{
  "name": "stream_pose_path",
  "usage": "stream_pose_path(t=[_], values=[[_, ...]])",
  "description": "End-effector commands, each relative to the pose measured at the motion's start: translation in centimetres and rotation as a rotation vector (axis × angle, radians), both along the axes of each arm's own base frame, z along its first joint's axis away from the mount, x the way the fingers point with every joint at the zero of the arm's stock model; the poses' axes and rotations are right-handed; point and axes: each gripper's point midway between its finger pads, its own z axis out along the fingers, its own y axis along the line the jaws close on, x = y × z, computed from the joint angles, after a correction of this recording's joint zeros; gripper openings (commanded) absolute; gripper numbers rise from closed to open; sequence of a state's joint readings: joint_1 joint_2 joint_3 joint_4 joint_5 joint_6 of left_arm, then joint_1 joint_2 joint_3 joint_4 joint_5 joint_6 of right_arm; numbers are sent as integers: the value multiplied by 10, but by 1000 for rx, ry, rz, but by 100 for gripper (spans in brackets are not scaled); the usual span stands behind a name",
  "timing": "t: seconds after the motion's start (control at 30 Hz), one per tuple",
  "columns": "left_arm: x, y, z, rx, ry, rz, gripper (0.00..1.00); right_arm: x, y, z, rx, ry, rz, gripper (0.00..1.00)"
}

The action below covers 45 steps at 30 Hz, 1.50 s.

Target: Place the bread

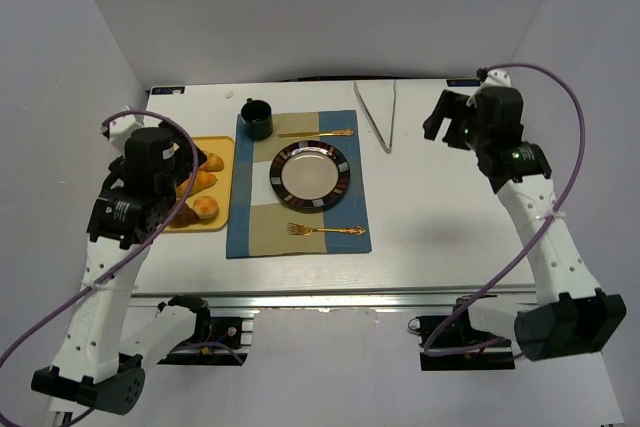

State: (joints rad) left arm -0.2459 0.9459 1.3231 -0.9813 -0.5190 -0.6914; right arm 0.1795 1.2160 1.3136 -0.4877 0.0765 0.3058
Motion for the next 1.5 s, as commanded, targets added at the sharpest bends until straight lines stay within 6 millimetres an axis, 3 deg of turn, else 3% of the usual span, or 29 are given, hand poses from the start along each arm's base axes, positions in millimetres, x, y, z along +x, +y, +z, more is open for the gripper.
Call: stream_pose_path(t=[0.0,0.07,0.1,0.17,0.27,0.33,0.37,0.43,0.47,0.67,0.83,0.87,0.9,0.97,1.0,1.07,1.13,1.47], values=[[3,10,26,7,-107,53,98,-19,7,-14,-3,-5,77,89],[2,12,39,25,-145,47,98,-20,15,-11,-19,-49,147,89],[1,13,42,42,-148,38,98,-22,21,-22,-7,-35,189,89],[4,11,45,53,-159,15,98,-11,30,-23,20,-80,212,89],[7,8,43,64,-161,-8,98,23,34,-66,49,-28,172,89],[9,8,37,76,-149,-13,98,44,40,-73,35,-67,182,89],[13,6,35,80,-143,-21,98,55,40,-96,15,-20,180,89],[16,4,36,98,-128,-42,98,79,44,-93,-12,-52,174,89],[20,3,32,108,-110,-48,98,90,46,-115,-37,-6,172,89],[36,-6,35,101,-133,-81,98,154,57,-140,-213,12,157,89],[47,-7,24,120,-84,-78,98,186,60,-173,-291,95,133,89],[48,-7,22,124,-75,-78,98,192,61,-190,-315,121,136,89],[49,-7,20,124,-70,-78,98,203,60,-178,-331,94,112,89],[52,-7,18,126,-63,-77,98,209,63,-195,-346,131,119,89],[53,-7,18,127,-63,-74,98,219,65,-184,-342,106,117,89],[57,-8,15,129,-54,-69,98,224,69,-197,-342,127,131,89],[60,-9,13,127,-48,-70,98,231,72,-196,-331,115,134,89],[61,-6,5,153,-11,-70,98,246,90,-229,-308,161,161,89]])
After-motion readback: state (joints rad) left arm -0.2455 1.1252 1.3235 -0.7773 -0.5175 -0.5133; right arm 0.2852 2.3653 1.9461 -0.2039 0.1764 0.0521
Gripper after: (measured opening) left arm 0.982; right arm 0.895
